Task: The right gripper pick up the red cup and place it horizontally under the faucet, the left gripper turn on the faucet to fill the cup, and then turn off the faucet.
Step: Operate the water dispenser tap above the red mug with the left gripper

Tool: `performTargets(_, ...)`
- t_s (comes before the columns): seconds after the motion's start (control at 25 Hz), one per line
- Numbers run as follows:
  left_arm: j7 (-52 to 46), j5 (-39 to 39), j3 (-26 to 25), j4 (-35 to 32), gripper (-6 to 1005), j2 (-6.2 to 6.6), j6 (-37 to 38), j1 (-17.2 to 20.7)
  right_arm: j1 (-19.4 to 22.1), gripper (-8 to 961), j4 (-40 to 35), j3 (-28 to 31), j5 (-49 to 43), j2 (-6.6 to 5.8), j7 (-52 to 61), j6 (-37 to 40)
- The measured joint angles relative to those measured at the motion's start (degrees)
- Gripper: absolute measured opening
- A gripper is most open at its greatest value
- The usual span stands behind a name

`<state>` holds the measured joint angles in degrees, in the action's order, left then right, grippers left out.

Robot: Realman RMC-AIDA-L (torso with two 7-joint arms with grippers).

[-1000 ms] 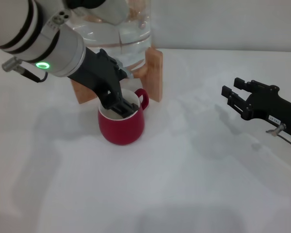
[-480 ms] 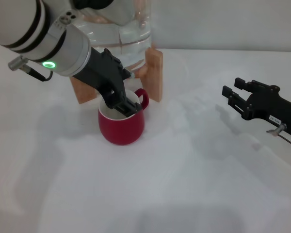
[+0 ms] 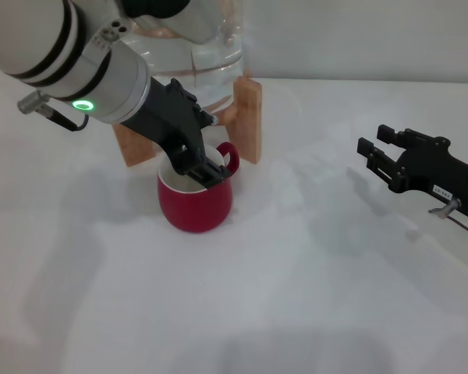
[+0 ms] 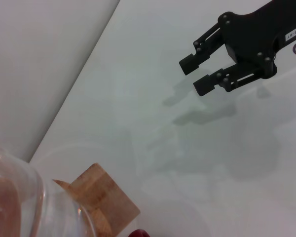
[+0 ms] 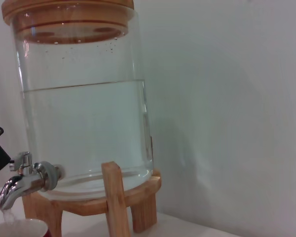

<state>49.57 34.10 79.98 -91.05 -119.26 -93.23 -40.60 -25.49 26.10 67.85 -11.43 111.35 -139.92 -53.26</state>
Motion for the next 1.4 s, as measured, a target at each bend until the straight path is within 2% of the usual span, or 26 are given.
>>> performTargets(0.44,-0.14,-0.23,0.69,2.23,812,-0.03,0.35,-1.14,0.0,393,-0.03,0.0,0.0,0.0,0.0,0.0)
performTargets(1.4,-0.91,-2.53,1.63,2.29,788,-0.1,3.02,-1.44,0.27,394,-0.09,0.0,0.0,-0.18,0.0,-0.62)
